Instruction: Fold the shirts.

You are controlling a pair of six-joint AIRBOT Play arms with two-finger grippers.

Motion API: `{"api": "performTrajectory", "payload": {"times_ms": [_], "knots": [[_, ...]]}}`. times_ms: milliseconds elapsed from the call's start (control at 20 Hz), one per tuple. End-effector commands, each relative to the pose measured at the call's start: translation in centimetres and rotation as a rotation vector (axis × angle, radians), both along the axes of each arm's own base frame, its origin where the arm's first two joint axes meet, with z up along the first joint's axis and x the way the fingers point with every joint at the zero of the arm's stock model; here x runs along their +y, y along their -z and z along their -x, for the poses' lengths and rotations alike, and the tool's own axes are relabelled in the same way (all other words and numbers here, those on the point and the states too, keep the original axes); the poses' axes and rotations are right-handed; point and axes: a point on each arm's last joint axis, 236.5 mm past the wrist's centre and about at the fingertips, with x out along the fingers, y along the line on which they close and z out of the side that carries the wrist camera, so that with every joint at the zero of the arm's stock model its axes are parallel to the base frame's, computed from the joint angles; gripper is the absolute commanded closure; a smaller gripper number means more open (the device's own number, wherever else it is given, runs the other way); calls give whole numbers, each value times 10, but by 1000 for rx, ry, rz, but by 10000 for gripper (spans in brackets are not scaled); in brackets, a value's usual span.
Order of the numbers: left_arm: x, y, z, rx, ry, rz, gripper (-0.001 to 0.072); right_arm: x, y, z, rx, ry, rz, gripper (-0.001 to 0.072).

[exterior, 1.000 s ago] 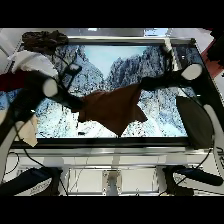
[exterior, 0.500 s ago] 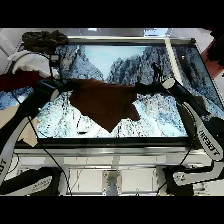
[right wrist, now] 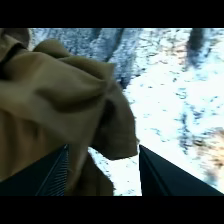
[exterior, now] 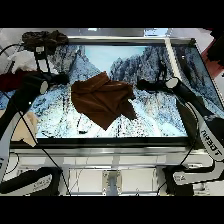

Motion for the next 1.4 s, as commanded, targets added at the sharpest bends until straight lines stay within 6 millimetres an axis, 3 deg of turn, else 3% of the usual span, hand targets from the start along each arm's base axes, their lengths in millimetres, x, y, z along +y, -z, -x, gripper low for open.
{"api": "performTrajectory", "payload": {"times_ms": [0,50,200,300,450,550,1000,1350], "knots": [[32,37,24,162,-19,-47,281,-49,-13,11,29,30,48,222],[34,55,30,219,-42,26,375,-66,-22,16,33,55,43,222],[18,103,37,369,-65,350,376,-104,-50,36,47,106,17,222],[5,123,37,443,-93,630,347,-122,-70,54,51,119,13,222],[-9,127,30,483,-73,1005,336,-137,-97,80,29,95,39,222],[-9,124,17,450,-75,1168,277,-138,-113,93,14,92,46,221],[16,160,1,404,-145,1088,277,-111,-157,101,-80,68,-57,222],[-6,173,-4,402,-105,971,278,-105,-162,100,-90,63,-93,222]]}}
